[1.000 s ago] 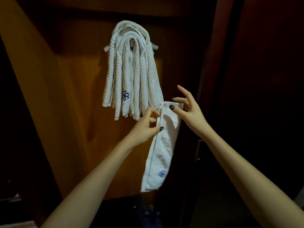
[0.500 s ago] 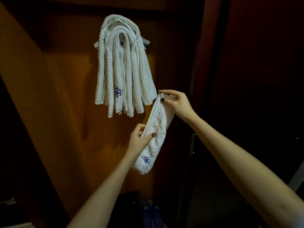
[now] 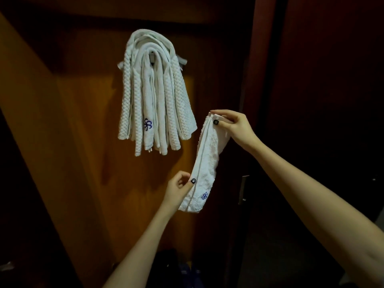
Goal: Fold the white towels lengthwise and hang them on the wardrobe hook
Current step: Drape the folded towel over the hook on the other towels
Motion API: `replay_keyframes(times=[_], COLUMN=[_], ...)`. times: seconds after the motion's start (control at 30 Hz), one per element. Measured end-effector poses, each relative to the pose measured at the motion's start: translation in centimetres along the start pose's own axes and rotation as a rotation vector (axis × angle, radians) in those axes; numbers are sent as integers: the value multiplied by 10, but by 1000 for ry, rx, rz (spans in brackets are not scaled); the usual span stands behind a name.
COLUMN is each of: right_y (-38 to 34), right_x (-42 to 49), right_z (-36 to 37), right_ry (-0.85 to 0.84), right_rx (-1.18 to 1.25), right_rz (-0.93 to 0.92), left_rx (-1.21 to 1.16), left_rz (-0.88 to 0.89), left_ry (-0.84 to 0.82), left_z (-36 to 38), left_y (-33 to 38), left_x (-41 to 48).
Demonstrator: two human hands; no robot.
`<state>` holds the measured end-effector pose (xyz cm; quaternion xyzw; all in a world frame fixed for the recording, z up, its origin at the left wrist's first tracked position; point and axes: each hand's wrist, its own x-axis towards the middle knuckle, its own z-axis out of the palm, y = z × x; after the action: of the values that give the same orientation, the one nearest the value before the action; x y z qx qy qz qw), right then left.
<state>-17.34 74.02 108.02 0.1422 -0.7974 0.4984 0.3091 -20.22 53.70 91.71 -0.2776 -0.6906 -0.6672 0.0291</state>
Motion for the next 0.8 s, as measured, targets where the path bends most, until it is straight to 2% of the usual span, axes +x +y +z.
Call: replay_keyframes(times=[0.17,0.33,0.53,0.7,0.8], right_y=[-11,-16,13,39,53], right_x=[7,13,3,-12,-18], right_z=[-8,-21,-26,-31,-31], right_ry=[-110,-116,80,163,207], right_rx=[10,12,-11,57,67], right_rz=[-69,-55,11,81,110], left_rx=[45,130,79,222,332], left_rz=[38,-13,50,132,117], left_ry=[-54,-77,93,-33,-100], left_z=[8,13,-1,-36,-52], left_y=[6,3,5,14,16], left_x=[7,13,14,20,21])
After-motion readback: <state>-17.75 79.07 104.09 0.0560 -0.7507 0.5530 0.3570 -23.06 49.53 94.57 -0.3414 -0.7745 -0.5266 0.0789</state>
